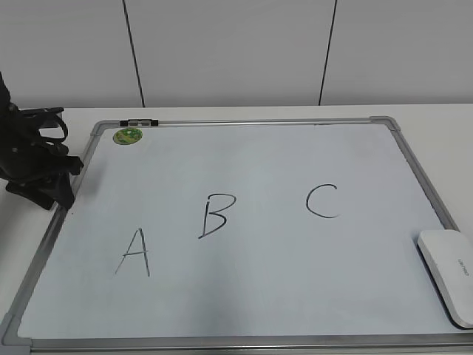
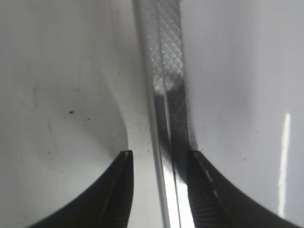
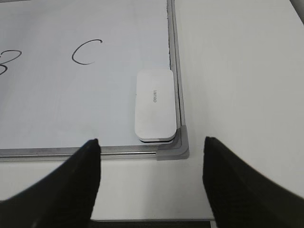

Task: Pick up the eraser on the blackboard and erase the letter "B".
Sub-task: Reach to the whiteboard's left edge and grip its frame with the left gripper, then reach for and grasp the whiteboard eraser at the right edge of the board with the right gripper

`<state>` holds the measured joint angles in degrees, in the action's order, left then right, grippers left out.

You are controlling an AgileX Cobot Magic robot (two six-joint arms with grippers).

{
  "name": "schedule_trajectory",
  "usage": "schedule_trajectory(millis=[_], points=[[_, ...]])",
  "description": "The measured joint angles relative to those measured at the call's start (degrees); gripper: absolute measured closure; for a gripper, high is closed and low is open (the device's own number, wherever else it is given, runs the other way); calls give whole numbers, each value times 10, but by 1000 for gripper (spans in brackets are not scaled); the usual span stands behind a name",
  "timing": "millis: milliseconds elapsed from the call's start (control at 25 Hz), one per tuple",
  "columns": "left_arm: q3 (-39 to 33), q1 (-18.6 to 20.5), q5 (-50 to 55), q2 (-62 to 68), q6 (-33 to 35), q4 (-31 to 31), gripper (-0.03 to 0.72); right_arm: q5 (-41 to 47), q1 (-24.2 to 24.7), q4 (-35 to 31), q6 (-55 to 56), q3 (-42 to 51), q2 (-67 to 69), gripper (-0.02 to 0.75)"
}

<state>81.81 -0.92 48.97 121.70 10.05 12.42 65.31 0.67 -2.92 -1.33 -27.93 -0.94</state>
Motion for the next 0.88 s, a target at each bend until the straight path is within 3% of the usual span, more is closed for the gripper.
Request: schedule_trajectory(millis=[120,400,720,880], points=[[3,0,3,5,0,2,455,0,0,0,0,0,0,237],[10,0,12,8,-1,10,644,0,0,0,0,0,0,237],[10,0,13,8,-6,10,653,0,0,0,0,-16,0,237],[10,0,13,8,-6,10,653,0,0,0,-25,-57,61,237]])
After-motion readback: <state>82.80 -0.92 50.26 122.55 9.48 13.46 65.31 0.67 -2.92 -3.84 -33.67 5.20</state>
